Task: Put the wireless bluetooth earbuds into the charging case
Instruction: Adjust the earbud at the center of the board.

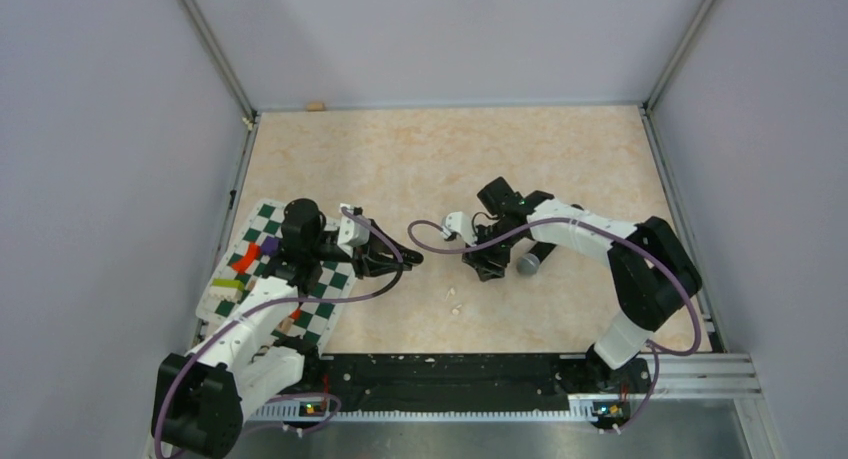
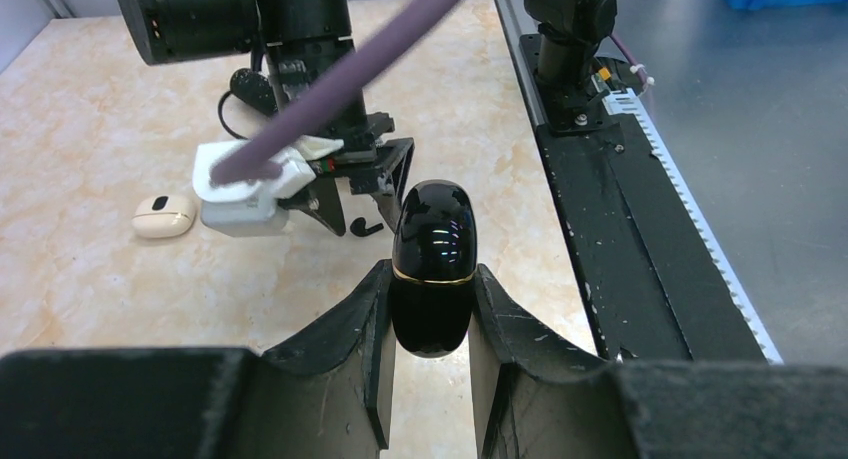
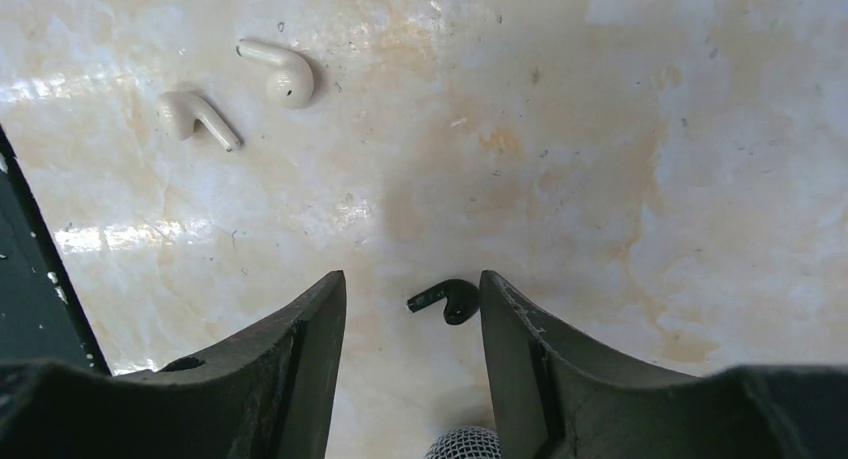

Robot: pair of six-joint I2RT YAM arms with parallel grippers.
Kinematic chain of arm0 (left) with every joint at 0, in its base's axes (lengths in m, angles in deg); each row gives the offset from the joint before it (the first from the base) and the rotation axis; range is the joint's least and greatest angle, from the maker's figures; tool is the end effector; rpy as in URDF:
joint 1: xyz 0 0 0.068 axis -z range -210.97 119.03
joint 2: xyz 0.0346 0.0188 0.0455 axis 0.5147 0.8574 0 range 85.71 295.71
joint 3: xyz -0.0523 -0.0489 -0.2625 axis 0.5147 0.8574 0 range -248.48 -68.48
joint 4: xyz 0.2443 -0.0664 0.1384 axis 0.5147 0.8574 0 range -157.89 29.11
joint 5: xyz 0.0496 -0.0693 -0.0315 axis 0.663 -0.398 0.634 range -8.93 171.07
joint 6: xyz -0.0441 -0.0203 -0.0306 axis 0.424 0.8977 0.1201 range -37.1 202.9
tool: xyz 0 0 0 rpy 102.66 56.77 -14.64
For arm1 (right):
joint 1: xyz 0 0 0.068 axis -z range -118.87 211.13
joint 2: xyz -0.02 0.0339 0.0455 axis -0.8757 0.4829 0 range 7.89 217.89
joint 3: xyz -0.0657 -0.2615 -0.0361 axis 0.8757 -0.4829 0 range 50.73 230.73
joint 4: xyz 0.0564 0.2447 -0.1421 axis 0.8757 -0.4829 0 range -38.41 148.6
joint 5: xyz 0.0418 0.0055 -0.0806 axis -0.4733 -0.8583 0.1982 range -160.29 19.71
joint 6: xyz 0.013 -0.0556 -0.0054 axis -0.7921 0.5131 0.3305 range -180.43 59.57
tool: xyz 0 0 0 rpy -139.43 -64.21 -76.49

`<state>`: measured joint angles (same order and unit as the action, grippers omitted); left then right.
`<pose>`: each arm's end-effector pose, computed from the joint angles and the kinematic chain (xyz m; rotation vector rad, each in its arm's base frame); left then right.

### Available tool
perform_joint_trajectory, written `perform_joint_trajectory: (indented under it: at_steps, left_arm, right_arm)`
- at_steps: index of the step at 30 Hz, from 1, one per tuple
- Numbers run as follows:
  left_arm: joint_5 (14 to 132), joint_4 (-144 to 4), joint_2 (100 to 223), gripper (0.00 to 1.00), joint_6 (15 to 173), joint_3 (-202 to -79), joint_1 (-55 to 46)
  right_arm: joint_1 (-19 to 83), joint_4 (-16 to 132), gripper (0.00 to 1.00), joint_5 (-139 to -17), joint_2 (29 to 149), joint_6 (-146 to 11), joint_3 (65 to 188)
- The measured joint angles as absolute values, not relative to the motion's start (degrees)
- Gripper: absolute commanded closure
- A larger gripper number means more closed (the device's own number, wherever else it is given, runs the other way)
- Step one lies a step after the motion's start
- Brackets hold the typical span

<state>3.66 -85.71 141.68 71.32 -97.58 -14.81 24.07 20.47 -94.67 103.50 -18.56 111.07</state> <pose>0.2057 -0.1009 0.2484 1.3045 1.1649 -1.2051 0.2578 0.2156 0.1600 -1.8339 2.0898 0.5826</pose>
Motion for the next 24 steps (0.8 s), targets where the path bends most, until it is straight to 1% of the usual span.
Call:
perform_joint_trajectory:
  at_steps: [4, 5, 7, 8, 11, 12, 14, 16, 22, 24]
  left_arm:
    - [3.31, -84.25, 141.68, 1.00, 70.12, -97.62, -14.81]
    - [3.24, -83.94, 141.70, 1.00, 69.84, -97.62, -14.81]
    - [2.92, -83.57, 141.70, 1.00, 69.40, -97.62, -14.81]
    - [2.83, -83.35, 141.72, 1.00, 69.29, -97.62, -14.81]
    - [2.52, -82.91, 141.72, 1.00, 69.12, -97.62, -14.81]
    - [2.44, -82.80, 141.72, 1.00, 69.01, -97.62, -14.81]
    - [2.41, -82.61, 141.72, 1.00, 68.79, -97.67, -14.81]
    - [2.41, -82.19, 141.72, 1.00, 68.53, -97.82, -14.81]
    - [2.39, -80.68, 141.72, 1.00, 67.63, -98.61, -14.83]
    - [2.39, -80.38, 141.72, 1.00, 67.46, -98.61, -14.83]
  right_arm:
    - [25.18, 21.27, 0.49, -95.44, 100.51, -19.81, 111.15]
    - [25.71, 22.02, 0.48, -95.20, 99.40, -20.11, 111.09]
    - [26.82, 25.14, 0.43, -93.65, 96.62, -20.55, 110.10]
    - [27.19, 26.78, 0.40, -92.62, 95.29, -20.55, 109.25]
    - [27.70, 30.00, 0.20, -89.19, 93.06, -19.68, 106.83]
    - [27.70, 30.37, 0.15, -88.49, 93.19, -19.24, 106.41]
    - [27.67, 30.72, 0.09, -87.24, 93.93, -17.71, 105.38]
    - [27.63, 30.80, 0.06, -86.28, 94.70, -16.42, 104.22]
    - [27.54, 30.89, 0.05, -84.18, 95.42, -14.23, 102.48]
    - [27.54, 31.22, 0.01, -83.64, 95.42, -13.88, 102.48]
